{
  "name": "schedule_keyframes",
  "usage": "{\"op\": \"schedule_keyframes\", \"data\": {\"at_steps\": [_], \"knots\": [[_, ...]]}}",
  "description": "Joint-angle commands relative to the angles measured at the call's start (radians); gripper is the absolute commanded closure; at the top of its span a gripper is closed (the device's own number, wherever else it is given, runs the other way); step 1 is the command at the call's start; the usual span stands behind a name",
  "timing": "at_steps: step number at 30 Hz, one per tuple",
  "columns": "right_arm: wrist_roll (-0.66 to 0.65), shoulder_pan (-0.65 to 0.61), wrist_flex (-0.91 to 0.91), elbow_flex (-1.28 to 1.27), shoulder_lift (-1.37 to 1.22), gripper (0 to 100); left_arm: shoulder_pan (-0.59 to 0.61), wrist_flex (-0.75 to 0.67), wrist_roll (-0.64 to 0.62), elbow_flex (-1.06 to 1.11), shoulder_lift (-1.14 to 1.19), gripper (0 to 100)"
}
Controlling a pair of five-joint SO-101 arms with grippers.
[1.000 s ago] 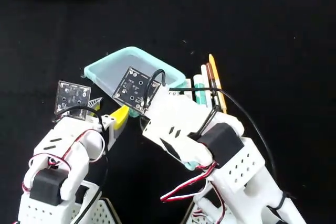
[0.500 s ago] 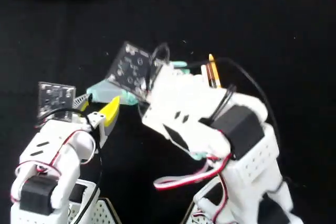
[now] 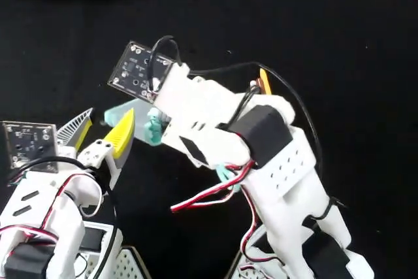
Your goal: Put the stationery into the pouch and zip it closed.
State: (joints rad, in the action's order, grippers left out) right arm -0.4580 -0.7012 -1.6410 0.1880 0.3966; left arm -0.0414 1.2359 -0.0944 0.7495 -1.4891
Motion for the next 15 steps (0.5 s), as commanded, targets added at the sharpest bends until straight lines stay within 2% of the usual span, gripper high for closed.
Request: {"op": "schedule_keyframes", "data": {"at_steps": [1,7,15], "knots": [[-0.009,0.005,0.071,0.047,0.008,98.6,0.008,-0.025,-0.018,-0.027,0.008,75],[-0.009,0.006,0.009,0.2,-0.067,98.6,0.005,-0.034,-0.02,-0.01,0.005,75],[-0.009,0.005,-0.009,0.237,-0.113,98.6,0.004,-0.1,-0.025,0.007,0.017,75]]}}
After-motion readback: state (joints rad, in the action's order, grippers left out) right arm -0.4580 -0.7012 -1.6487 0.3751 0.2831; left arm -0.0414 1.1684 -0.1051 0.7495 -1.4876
